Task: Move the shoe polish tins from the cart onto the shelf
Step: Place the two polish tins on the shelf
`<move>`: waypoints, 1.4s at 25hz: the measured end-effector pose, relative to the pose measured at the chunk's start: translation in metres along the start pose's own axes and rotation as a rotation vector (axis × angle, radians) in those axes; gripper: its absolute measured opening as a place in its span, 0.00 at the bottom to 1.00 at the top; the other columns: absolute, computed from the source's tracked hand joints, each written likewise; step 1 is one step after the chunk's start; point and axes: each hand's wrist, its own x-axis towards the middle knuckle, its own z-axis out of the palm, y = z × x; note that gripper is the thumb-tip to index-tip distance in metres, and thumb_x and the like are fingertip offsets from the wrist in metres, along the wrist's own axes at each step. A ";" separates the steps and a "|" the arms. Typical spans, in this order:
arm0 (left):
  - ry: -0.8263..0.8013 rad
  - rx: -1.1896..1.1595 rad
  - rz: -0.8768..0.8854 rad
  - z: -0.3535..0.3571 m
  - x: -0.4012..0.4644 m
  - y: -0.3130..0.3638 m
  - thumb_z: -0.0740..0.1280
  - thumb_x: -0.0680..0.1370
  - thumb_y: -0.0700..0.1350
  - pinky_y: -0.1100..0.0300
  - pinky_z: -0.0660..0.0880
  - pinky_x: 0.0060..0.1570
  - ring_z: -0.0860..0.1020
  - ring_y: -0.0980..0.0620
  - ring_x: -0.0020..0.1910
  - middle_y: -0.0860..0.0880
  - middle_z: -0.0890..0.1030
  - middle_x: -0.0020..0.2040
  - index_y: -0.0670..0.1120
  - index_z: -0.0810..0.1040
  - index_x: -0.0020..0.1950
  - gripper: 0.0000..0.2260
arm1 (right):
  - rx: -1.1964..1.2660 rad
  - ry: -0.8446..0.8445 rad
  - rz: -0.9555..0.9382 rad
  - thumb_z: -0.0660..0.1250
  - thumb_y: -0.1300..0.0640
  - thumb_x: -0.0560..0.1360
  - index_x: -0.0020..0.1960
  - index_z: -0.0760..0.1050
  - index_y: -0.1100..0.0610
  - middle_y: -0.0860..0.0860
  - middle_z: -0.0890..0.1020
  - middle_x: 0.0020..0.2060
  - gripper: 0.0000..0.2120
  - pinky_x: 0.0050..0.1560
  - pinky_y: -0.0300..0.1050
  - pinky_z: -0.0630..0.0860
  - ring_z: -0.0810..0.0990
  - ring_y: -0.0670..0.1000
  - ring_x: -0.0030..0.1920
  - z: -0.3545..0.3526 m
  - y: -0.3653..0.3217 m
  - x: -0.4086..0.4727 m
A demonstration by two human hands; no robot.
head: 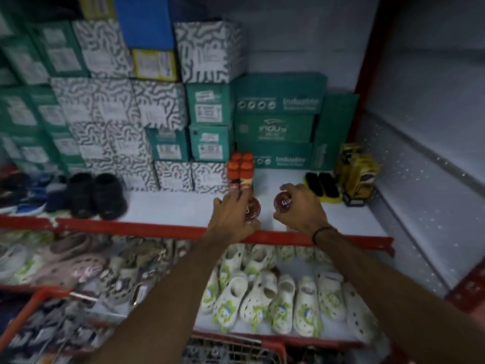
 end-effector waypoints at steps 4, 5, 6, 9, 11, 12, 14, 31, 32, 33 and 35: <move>-0.118 -0.024 0.026 0.043 0.054 0.041 0.73 0.69 0.47 0.47 0.74 0.54 0.79 0.35 0.58 0.40 0.79 0.59 0.42 0.73 0.61 0.23 | -0.084 -0.026 0.046 0.78 0.51 0.66 0.50 0.76 0.60 0.60 0.85 0.47 0.20 0.45 0.50 0.79 0.84 0.63 0.49 0.004 0.047 0.028; -0.160 -0.032 0.021 0.054 0.062 0.046 0.72 0.71 0.46 0.46 0.76 0.53 0.79 0.35 0.57 0.40 0.79 0.59 0.41 0.73 0.61 0.21 | -0.124 -0.040 0.037 0.75 0.51 0.68 0.49 0.78 0.59 0.60 0.86 0.47 0.15 0.45 0.50 0.79 0.84 0.63 0.49 0.009 0.054 0.034; -0.190 -0.038 0.021 0.065 0.071 0.051 0.71 0.72 0.44 0.46 0.77 0.53 0.80 0.35 0.57 0.40 0.79 0.58 0.42 0.74 0.60 0.18 | -0.160 -0.065 0.021 0.73 0.51 0.70 0.47 0.80 0.59 0.60 0.86 0.47 0.12 0.45 0.51 0.79 0.84 0.64 0.50 0.015 0.063 0.040; -0.171 -0.103 0.010 0.093 0.098 0.056 0.67 0.74 0.38 0.44 0.78 0.57 0.80 0.36 0.58 0.41 0.78 0.60 0.45 0.80 0.59 0.14 | -0.244 -0.158 -0.073 0.69 0.52 0.74 0.47 0.84 0.56 0.58 0.86 0.47 0.09 0.49 0.51 0.77 0.83 0.63 0.53 0.029 0.085 0.063; -0.084 -0.088 -0.003 0.106 0.116 0.054 0.64 0.77 0.37 0.46 0.76 0.61 0.79 0.39 0.60 0.42 0.79 0.62 0.47 0.81 0.61 0.15 | -0.321 -0.156 -0.124 0.66 0.52 0.76 0.52 0.84 0.51 0.55 0.86 0.49 0.10 0.58 0.51 0.74 0.82 0.60 0.55 0.037 0.093 0.080; -0.048 -0.046 0.006 0.112 0.126 0.052 0.62 0.77 0.37 0.47 0.75 0.64 0.78 0.40 0.62 0.43 0.80 0.63 0.47 0.81 0.63 0.16 | -0.354 -0.145 -0.138 0.65 0.52 0.77 0.53 0.84 0.49 0.53 0.86 0.49 0.10 0.66 0.53 0.70 0.81 0.59 0.56 0.041 0.095 0.089; -0.025 0.025 0.010 0.121 0.144 0.048 0.61 0.77 0.37 0.49 0.71 0.70 0.75 0.42 0.69 0.44 0.78 0.69 0.46 0.78 0.67 0.19 | -0.374 -0.147 -0.146 0.67 0.54 0.75 0.54 0.83 0.48 0.52 0.86 0.51 0.10 0.78 0.61 0.57 0.78 0.58 0.60 0.048 0.097 0.106; -0.161 0.016 -0.024 0.126 0.183 0.037 0.59 0.81 0.38 0.44 0.54 0.84 0.56 0.40 0.84 0.39 0.58 0.84 0.42 0.56 0.83 0.29 | -0.359 -0.130 -0.169 0.63 0.56 0.76 0.70 0.73 0.50 0.51 0.77 0.71 0.22 0.77 0.66 0.54 0.68 0.57 0.76 0.059 0.114 0.148; -0.147 -0.007 0.003 0.118 0.176 0.038 0.59 0.81 0.38 0.44 0.58 0.83 0.59 0.39 0.83 0.38 0.61 0.82 0.41 0.59 0.82 0.28 | -0.337 -0.053 -0.178 0.63 0.56 0.75 0.64 0.76 0.50 0.51 0.81 0.65 0.18 0.75 0.64 0.58 0.72 0.57 0.72 0.057 0.111 0.143; -0.114 -0.026 0.038 0.108 0.165 0.039 0.60 0.80 0.37 0.44 0.65 0.79 0.65 0.39 0.80 0.38 0.66 0.80 0.41 0.62 0.80 0.27 | -0.305 0.015 -0.180 0.63 0.55 0.75 0.60 0.78 0.51 0.51 0.83 0.60 0.15 0.73 0.62 0.62 0.76 0.57 0.68 0.055 0.106 0.136; -0.047 -0.070 0.105 0.085 0.133 0.038 0.63 0.78 0.37 0.45 0.75 0.66 0.75 0.36 0.69 0.36 0.75 0.72 0.39 0.68 0.77 0.26 | -0.202 0.119 -0.174 0.62 0.54 0.75 0.59 0.80 0.55 0.54 0.85 0.56 0.16 0.68 0.59 0.67 0.79 0.58 0.62 0.051 0.086 0.115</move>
